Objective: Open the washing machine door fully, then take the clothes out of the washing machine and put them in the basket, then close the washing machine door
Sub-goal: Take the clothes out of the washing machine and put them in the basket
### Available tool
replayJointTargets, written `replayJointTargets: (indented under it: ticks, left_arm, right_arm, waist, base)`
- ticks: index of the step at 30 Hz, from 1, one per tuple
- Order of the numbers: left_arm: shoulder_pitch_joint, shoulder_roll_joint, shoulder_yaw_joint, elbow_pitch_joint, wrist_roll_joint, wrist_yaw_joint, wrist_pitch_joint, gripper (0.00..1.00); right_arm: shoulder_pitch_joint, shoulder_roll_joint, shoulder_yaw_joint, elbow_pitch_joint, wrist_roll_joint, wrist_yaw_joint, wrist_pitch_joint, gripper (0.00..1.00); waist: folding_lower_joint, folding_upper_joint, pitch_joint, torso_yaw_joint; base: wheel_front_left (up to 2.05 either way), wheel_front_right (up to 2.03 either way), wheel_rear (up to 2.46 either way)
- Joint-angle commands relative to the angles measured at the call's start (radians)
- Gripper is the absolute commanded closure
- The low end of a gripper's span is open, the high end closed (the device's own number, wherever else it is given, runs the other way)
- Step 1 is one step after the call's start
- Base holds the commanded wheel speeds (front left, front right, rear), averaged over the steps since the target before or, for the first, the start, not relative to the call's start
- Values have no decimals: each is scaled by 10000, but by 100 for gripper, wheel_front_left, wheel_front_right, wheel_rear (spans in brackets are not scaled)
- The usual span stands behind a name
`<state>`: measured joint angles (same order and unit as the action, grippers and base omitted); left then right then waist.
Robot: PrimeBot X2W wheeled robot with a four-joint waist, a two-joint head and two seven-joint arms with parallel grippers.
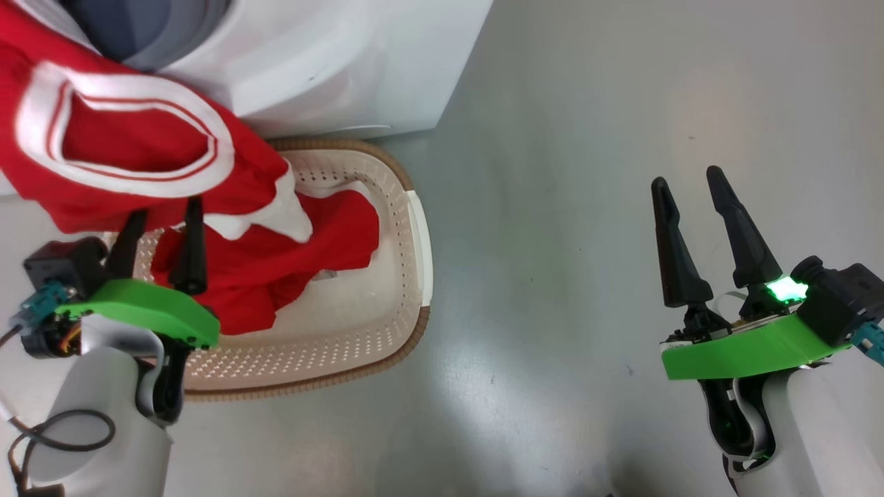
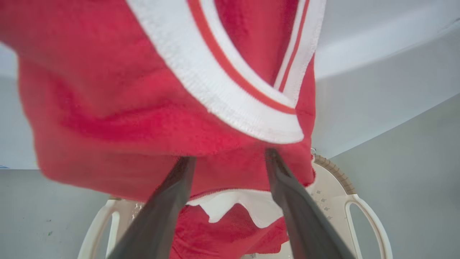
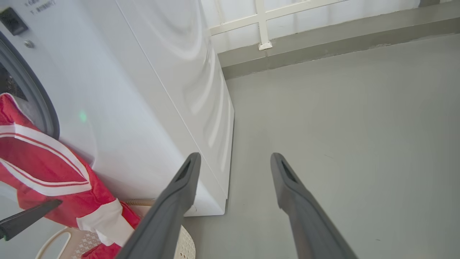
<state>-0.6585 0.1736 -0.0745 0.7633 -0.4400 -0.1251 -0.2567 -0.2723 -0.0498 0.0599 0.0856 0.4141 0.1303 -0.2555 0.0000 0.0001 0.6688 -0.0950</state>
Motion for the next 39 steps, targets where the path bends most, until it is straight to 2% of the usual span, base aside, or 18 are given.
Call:
replayJointTargets:
  ticks: [1,25,39]
  left_arm:
    - [327,312,326,-263,29,-56,-51,0]
    - [2604,-354,1593,-3362,1092,-56,-51,0]
    - [4110,-638,1967,-4933,1936,-56,-51,0]
  right_arm:
    - [147,-5,213,-192,24,4,-63,0]
    - [753,-5,119,143,-234,4,-63,0]
    - [1466,-5,-42,453,-477,4,-63,0]
  waist:
    - [0,-1,-75,35]
    - [0,-1,-1611,621]
    - [0,-1,-3010,788]
  base:
    - [0,0,0]
    - [0,0,0]
    - [0,0,0]
